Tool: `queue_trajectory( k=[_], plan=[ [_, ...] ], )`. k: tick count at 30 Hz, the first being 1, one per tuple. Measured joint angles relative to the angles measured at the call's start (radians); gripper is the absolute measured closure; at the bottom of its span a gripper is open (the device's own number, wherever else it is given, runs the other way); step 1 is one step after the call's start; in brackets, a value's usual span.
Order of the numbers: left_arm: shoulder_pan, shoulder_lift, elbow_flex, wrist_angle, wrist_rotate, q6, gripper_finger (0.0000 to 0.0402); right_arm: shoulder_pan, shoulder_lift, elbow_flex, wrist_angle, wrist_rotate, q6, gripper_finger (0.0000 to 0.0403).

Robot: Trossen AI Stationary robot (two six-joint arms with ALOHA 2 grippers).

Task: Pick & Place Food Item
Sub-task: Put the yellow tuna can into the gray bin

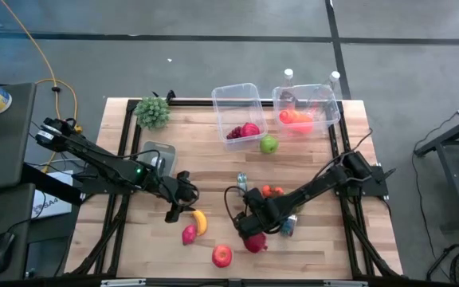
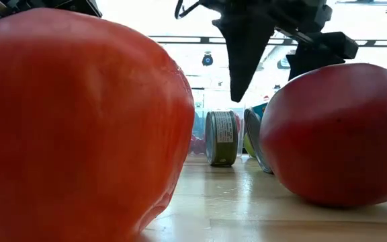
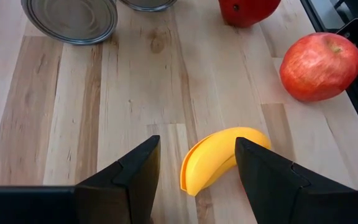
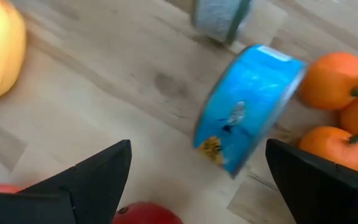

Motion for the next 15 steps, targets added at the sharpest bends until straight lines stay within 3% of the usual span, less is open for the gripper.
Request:
queue_trajectory(
  k=[7,15],
  plan=[
    [-0.021,0.0,0.0,-0.008,0.0,-0.004,0.0202,-0.013,0.001,0.0,-0.126,0.002,0.079,0.0042],
    [-0.04,0.0,0.0,-0.007,-0.034,0.014,0.0202,-0.015,0.002,0.0,-0.124,0.049,0.09,0.0042]
  ],
)
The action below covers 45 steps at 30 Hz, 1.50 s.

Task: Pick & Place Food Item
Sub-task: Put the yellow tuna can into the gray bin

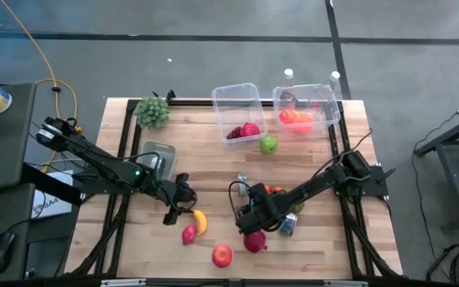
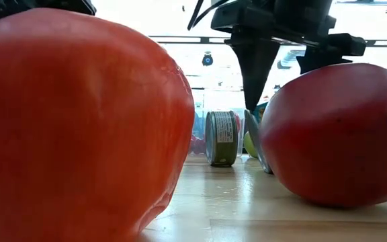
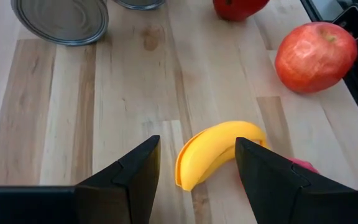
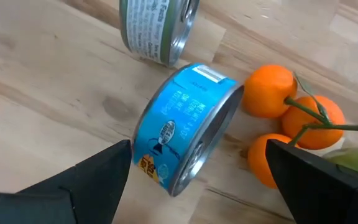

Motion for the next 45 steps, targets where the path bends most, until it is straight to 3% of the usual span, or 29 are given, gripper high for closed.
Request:
queue_trajectory(
  k=[27,37,45],
  plan=[
    [-0.005,0.0,0.0,-0.017,0.001,-0.023,0.0202,-0.024,0.04,0.0,0.031,-0.04,0.004,0.0049],
    [-0.005,0.0,0.0,-0.018,0.0,0.002,0.0202,-0.063,0.06,0.0,0.031,-0.079,-0.02,0.0123],
    [-0.005,0.001,0.0,-0.019,0.0,0.003,0.0202,-0.071,0.063,0.0,0.034,-0.135,-0.045,0.0216]
  ],
)
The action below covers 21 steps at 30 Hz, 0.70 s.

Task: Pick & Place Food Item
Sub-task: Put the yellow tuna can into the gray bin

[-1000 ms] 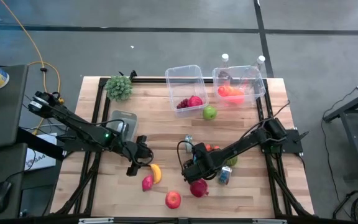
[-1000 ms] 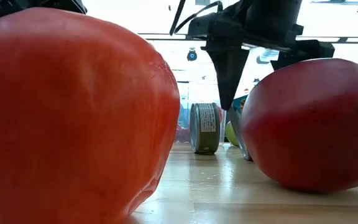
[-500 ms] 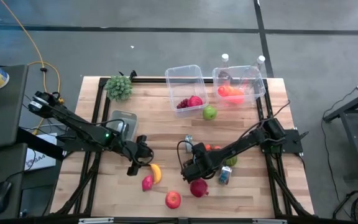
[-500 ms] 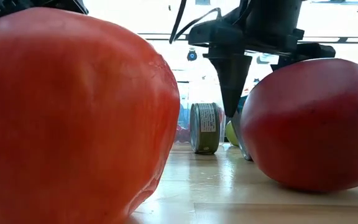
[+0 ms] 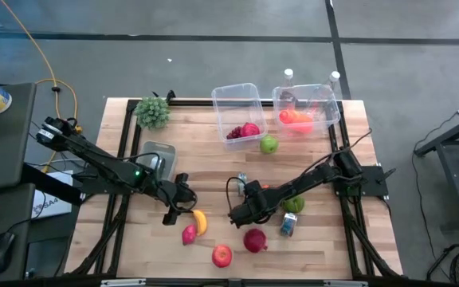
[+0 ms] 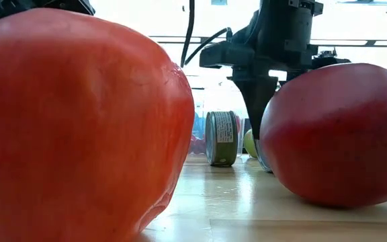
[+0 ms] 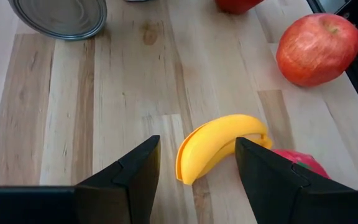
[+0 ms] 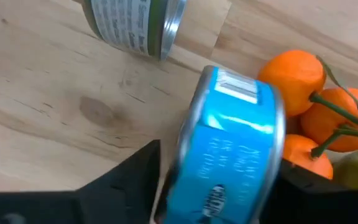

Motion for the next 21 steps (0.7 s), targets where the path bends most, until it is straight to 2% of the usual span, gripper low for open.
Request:
queue_trajectory(
  k=[4,11,16,18,21],
  plan=[
    [0.0,0.008,0.0,0.001,0.0,0.008,0.0202,0.008,0.0,0.0,0.0,-0.008,-0.02,0.0281],
    [0.0,0.011,0.0,0.002,0.0,0.059,0.0202,0.034,-0.002,0.007,-0.022,0.011,-0.056,0.0283],
    [-0.033,0.011,0.0,0.069,0.003,0.146,0.0202,0.089,-0.032,0.059,-0.062,0.088,-0.058,0.0283],
    [-0.06,0.011,0.0,0.14,0.003,0.18,0.0202,0.116,-0.049,0.078,-0.018,0.143,-0.096,0.0283],
    [-0.106,0.011,0.0,0.238,0.003,0.24,0.0202,0.162,-0.053,0.095,0.133,0.281,-0.22,0.0283]
  ],
)
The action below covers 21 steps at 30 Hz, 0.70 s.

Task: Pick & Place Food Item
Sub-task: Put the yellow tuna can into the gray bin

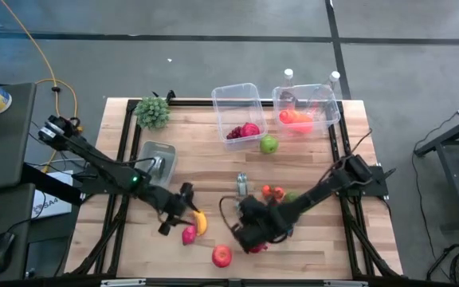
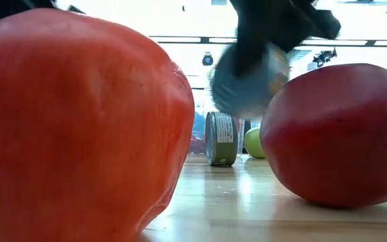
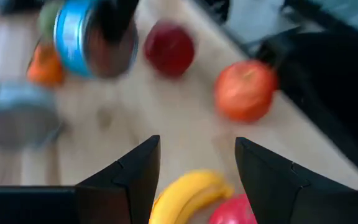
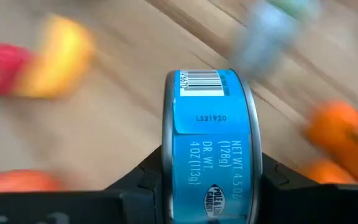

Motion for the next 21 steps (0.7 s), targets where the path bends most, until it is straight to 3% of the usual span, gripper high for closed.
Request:
queue_trajectory(
  k=[4,10,15,21],
  plan=[
    [-0.042,0.004,0.0,0.154,0.003,-0.003,0.0202,0.037,-0.001,0.011,0.246,0.118,-0.235,0.0283],
    [-0.077,0.091,0.0,0.392,-0.003,-0.09,0.0202,0.04,-0.001,0.011,0.524,0.124,-0.502,0.0282],
    [-0.085,0.174,0.0,0.497,-0.044,-0.164,0.0202,0.056,-0.001,0.011,0.557,0.117,-0.6,0.0282],
    [-0.085,0.196,-0.001,0.571,-0.049,-0.129,0.0202,0.073,-0.002,0.011,0.563,0.112,-0.6,0.0282]
  ],
)
